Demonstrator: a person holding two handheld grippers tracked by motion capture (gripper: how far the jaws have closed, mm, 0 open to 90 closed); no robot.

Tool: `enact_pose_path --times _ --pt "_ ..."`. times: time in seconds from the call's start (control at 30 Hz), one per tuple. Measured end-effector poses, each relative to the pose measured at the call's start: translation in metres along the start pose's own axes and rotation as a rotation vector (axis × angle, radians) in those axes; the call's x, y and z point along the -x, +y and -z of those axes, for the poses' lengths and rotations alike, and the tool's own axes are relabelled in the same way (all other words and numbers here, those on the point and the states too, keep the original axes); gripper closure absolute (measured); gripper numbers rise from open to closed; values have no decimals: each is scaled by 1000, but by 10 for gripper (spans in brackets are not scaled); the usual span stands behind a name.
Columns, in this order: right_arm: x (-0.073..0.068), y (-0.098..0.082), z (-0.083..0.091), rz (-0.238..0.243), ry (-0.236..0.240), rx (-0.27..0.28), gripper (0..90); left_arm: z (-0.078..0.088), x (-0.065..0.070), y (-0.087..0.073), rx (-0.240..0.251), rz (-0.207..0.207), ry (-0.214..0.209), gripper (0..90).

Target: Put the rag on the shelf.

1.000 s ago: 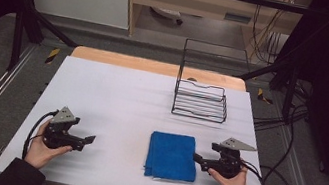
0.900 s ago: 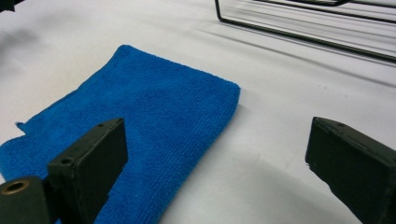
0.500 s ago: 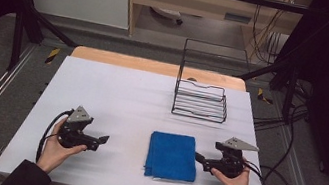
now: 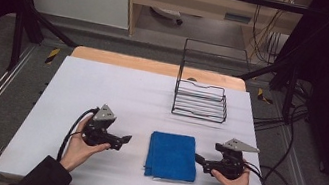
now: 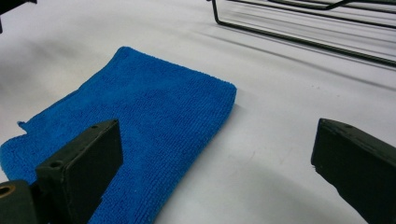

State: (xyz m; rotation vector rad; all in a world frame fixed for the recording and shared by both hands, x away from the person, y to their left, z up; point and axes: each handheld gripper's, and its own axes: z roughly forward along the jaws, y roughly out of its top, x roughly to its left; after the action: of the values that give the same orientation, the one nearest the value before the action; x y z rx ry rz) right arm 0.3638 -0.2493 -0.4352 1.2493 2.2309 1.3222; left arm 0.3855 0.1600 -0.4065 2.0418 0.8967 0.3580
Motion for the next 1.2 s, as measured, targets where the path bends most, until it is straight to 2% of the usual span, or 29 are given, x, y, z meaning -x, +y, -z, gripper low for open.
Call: enact_pose_path --times 0.3,0.63,0.73,0.93,1.07,1.2 --pt "-1 -1 0 4 4 -4 30 -26 16 19 -17 -11 -13 117" --pt "-2 -2 0 3 6 -7 32 -55 31 29 -48 20 -22 192" --pt "-2 -2 0 1 7 -11 34 -61 33 30 -53 42 -35 246" --pt "-2 -2 -1 8 9 -19 36 -76 33 30 -93 65 -11 374" --pt "-2 -2 -2 6 9 -20 38 -85 35 29 -122 54 5 440" --pt "-2 -2 -2 3 11 -23 40 -92 36 29 -139 64 6 506"
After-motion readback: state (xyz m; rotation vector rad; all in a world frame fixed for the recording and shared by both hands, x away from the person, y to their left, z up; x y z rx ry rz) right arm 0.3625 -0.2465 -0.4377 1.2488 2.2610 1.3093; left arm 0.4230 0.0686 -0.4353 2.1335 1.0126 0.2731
